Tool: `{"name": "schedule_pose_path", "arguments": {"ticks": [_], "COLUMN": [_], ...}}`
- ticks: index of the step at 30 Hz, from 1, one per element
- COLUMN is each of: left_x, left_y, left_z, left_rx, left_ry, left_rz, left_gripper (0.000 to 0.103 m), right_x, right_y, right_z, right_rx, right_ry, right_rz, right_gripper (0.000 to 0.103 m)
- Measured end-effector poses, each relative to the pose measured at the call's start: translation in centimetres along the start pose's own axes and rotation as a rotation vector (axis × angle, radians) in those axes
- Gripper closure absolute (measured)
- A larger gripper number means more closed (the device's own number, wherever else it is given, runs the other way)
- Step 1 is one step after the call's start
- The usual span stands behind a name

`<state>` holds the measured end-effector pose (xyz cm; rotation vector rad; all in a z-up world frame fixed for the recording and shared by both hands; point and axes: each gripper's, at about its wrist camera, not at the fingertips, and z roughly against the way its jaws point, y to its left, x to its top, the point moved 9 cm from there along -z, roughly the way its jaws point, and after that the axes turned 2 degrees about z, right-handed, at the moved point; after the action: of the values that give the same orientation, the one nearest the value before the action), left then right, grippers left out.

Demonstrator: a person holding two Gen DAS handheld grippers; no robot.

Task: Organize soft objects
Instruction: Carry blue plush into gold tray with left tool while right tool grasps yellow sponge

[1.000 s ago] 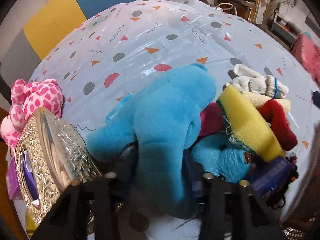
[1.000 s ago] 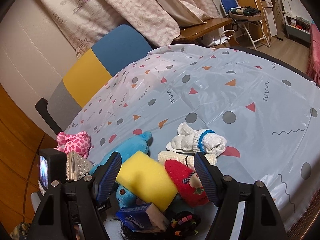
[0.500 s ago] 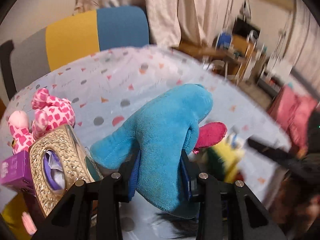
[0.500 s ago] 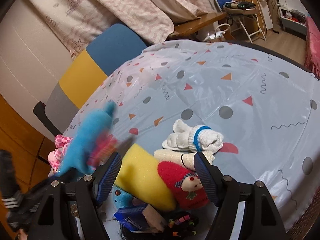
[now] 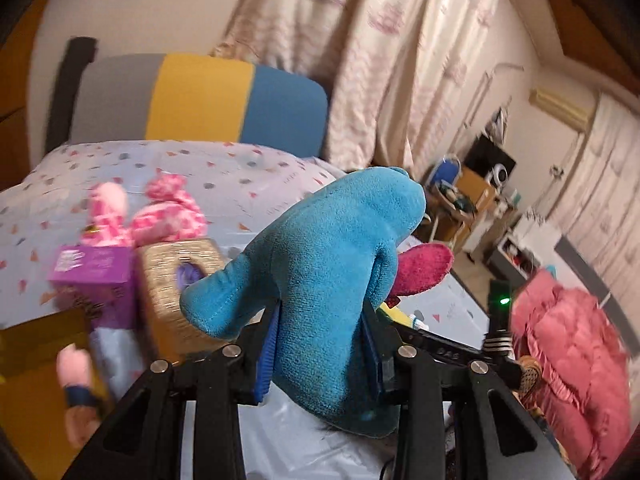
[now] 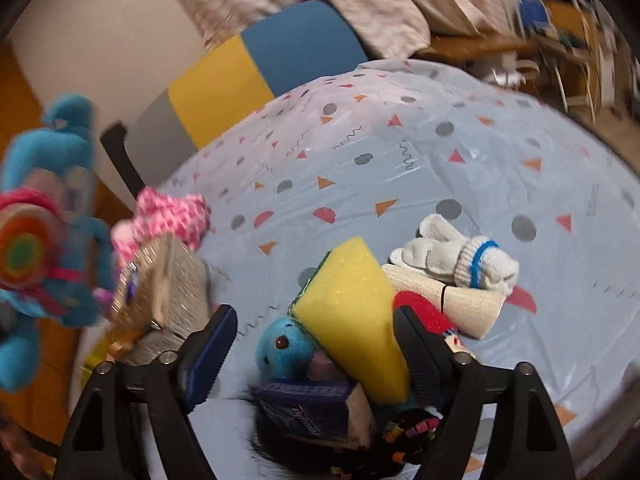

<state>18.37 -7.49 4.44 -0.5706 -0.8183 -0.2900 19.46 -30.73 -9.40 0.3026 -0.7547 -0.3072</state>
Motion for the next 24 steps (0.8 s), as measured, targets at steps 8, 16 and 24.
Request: {"name": "schedule_pose_path", "arguments": {"ticks": [8,16,24], "left_x": [-2.0,-8.9,-14.1], "left_y": [9.6,23.9,32.8], "left_z": [10.0,18.2,18.4], "left_rx": [0.102,0.424,0.621], "left_ry": [-0.113,-0.146,-0.082], "left_rz": [0.178,0.430,0.545], "left_gripper": [0.066,0.065,0.065], "right_x": [-1.1,-0.3,0.1], "right_y": [-1.3,-2.4,-2.6], "right_z": [-2.3,-0.7,-0.6], "right_rx": [-0.231,-0.246,-0.264], "right_ry": [0.064,0.003,-0.011], "right_rz": [0.123,0.066,0.054], "right_gripper": [0.068,0.070,0.071]}}
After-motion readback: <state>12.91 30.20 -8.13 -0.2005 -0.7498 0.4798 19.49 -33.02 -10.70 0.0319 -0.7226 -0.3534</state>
